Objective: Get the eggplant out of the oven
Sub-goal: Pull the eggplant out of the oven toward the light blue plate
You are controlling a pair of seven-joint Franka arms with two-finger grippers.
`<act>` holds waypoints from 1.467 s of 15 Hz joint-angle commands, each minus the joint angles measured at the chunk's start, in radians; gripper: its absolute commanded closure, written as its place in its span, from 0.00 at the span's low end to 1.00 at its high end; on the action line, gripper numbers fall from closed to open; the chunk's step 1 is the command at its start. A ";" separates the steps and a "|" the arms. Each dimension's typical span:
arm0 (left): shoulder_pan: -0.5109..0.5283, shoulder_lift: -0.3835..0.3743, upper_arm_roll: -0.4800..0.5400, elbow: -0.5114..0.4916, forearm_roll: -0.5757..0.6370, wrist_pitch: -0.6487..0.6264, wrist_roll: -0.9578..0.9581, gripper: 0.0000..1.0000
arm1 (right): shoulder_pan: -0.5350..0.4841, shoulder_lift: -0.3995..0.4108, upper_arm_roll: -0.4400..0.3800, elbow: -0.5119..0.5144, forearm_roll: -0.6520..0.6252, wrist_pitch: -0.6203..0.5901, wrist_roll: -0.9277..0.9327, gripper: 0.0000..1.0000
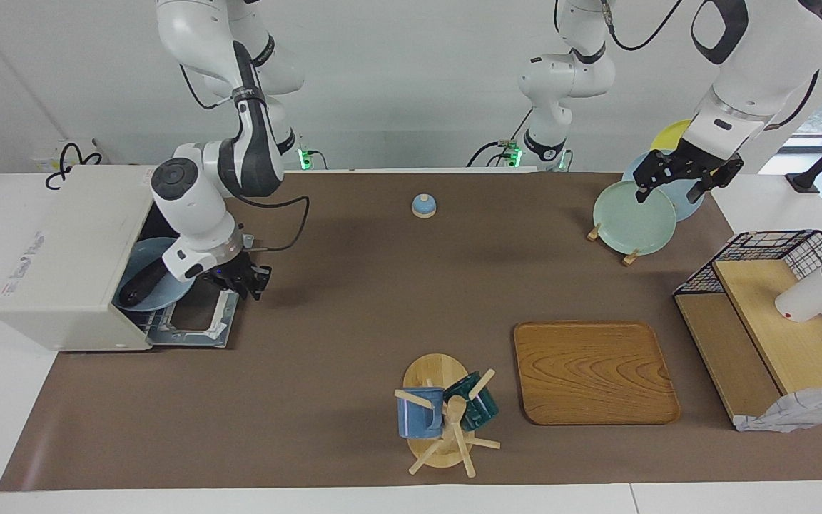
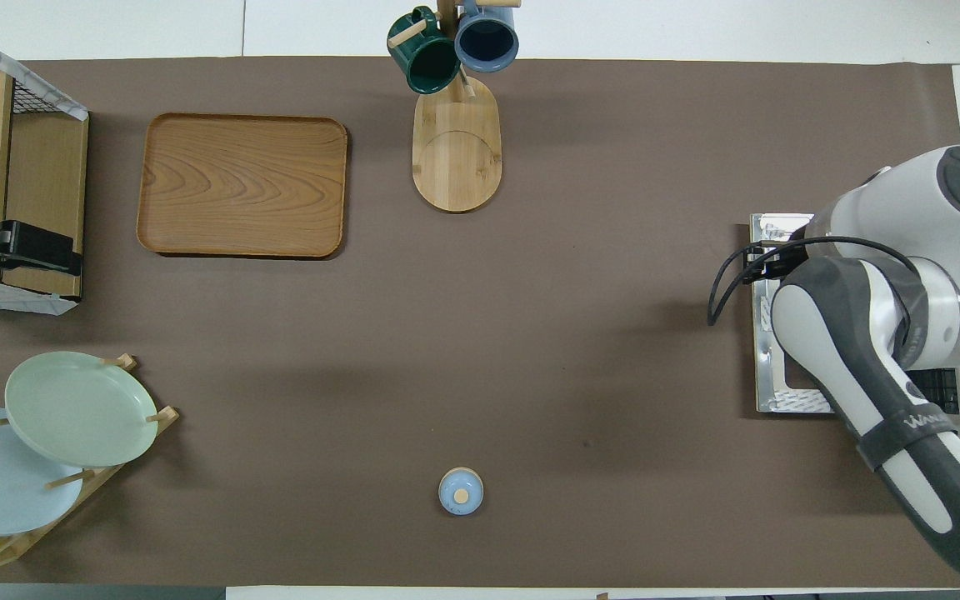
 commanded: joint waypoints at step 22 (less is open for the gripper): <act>0.008 -0.011 -0.009 -0.002 0.024 -0.014 -0.004 0.00 | 0.122 -0.081 0.017 -0.044 -0.183 -0.092 -0.014 1.00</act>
